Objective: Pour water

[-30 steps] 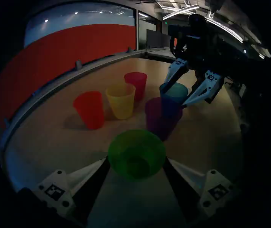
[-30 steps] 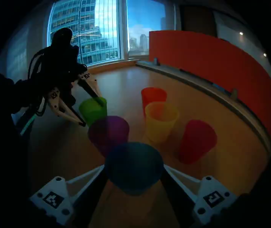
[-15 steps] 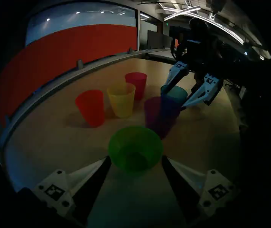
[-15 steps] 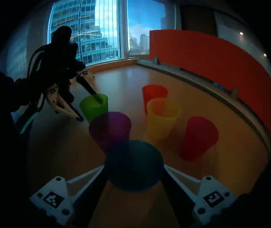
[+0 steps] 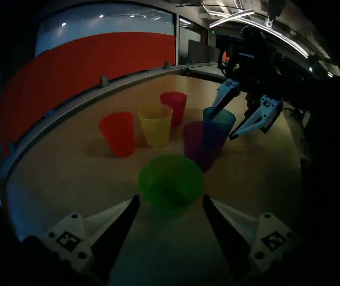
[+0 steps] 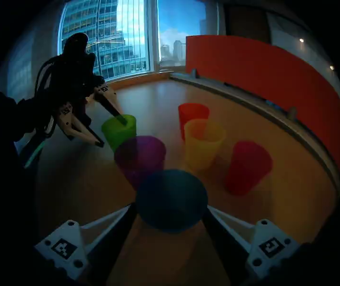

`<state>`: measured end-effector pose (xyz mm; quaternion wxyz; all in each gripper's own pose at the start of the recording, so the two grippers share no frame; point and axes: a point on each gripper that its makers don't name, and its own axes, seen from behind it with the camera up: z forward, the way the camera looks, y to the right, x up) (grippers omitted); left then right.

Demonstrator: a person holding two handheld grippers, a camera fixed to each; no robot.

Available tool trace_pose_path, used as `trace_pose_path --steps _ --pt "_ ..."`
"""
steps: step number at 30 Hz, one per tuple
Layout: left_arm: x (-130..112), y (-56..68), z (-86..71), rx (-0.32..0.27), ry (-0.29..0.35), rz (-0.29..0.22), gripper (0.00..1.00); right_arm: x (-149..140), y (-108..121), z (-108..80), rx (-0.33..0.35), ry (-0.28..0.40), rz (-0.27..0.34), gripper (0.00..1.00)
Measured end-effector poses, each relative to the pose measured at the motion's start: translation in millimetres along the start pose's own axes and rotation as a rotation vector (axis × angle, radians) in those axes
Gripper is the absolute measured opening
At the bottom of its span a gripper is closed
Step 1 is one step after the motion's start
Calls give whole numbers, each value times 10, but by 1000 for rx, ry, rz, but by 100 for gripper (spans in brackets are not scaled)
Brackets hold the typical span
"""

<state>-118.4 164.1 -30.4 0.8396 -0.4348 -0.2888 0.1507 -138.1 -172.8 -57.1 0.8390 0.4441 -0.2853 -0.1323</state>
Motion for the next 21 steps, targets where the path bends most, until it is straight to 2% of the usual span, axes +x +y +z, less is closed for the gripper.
trace_pose_path --steps 12,21 --pt "-44 2 -184 48 28 -30 99 -155 76 -273 -66 3 16 100" --pt "-69 -29 -349 107 40 -37 99 -222 170 -496 -136 35 39 100"
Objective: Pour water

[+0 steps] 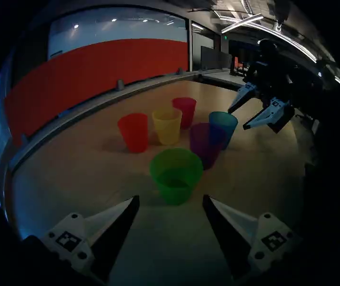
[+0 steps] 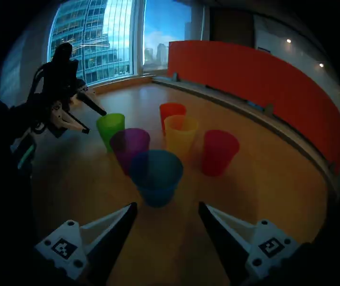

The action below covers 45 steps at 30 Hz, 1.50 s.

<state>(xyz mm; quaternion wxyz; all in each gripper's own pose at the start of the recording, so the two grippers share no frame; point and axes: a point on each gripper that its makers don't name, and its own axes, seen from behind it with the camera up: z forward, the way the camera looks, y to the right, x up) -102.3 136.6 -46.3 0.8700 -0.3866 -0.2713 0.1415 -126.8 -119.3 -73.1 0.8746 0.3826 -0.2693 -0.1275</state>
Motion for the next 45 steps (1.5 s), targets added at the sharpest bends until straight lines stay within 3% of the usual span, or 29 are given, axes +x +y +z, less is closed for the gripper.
trace_pose_path --steps 8,13,20,35,45 --pt "30 -59 -140 63 39 -25 99 63 99 -146 -67 63 46 100" --pt "83 -174 -231 132 82 -42 99 106 216 -232 -126 105 88 100" --pt "218 -362 -360 243 166 -76 99 239 413 -384 -237 175 115 100" --pt "543 -643 -726 438 376 -174 99 532 807 -623 -470 364 195 99" --pt "723 -709 -881 537 479 -200 99 690 1022 -786 -614 486 238 99"
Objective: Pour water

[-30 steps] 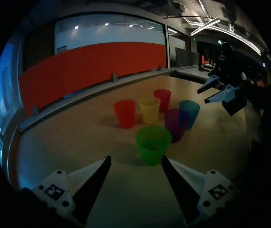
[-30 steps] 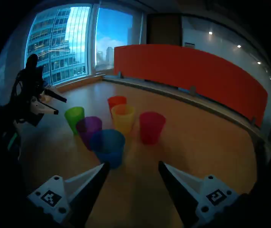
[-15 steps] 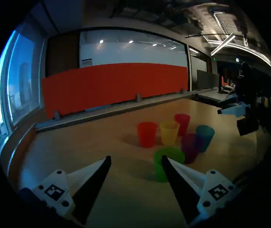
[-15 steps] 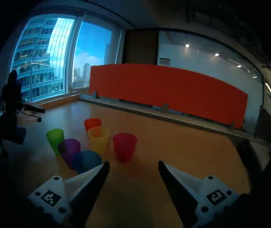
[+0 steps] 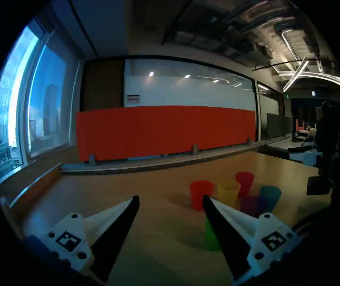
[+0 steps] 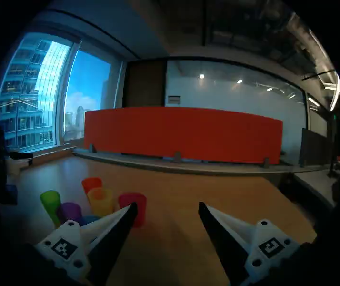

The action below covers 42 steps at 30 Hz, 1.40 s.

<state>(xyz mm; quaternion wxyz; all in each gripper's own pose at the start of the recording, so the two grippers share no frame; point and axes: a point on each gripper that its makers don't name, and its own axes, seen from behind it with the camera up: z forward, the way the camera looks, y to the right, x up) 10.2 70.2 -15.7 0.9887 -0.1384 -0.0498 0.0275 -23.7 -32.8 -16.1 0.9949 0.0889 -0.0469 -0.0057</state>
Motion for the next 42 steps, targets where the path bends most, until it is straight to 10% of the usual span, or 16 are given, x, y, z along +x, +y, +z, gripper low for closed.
trace_pose_path --steps 15,42 --pt "304 -172 -68 135 112 -20 99 325 337 -123 -205 139 -7 99" --pt "36 -433 -84 273 169 -11 98 394 194 -136 -199 129 25 99"
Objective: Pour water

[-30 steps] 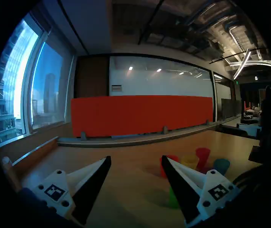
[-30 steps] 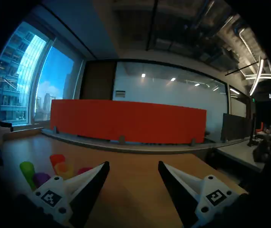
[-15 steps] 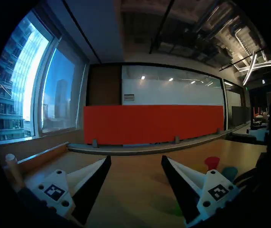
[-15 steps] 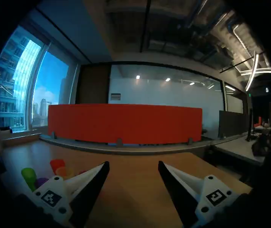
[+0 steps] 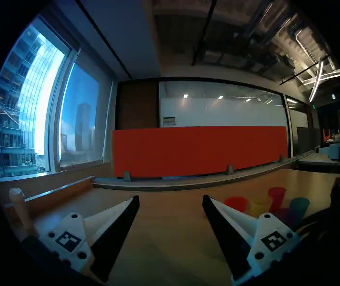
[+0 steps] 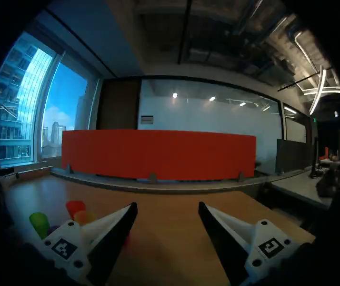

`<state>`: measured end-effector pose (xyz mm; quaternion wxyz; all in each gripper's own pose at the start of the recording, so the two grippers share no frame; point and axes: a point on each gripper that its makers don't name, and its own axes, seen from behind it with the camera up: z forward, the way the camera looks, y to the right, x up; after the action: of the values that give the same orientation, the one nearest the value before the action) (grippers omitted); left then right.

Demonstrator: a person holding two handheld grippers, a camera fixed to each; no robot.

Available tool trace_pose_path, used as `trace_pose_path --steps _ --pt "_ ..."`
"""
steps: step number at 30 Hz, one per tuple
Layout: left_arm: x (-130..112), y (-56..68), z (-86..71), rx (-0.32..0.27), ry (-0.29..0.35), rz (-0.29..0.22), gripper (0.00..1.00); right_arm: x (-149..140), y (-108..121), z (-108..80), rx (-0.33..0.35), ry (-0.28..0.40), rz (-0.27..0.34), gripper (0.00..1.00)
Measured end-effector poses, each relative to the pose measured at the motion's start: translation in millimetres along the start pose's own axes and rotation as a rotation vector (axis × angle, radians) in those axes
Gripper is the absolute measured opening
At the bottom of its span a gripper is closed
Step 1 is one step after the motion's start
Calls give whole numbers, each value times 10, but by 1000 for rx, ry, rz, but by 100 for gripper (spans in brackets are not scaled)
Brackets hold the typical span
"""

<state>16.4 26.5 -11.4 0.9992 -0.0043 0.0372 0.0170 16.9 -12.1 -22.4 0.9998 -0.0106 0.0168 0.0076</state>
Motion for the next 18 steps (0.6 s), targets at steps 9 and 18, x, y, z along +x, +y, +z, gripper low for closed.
trace_pose_path --steps 9,18 --pt "-176 -93 7 9 -2 -34 98 56 -83 1 5 1 -17 99" --pt "-268 -132 24 11 -4 -33 98 81 -98 -7 5 0 -18 99"
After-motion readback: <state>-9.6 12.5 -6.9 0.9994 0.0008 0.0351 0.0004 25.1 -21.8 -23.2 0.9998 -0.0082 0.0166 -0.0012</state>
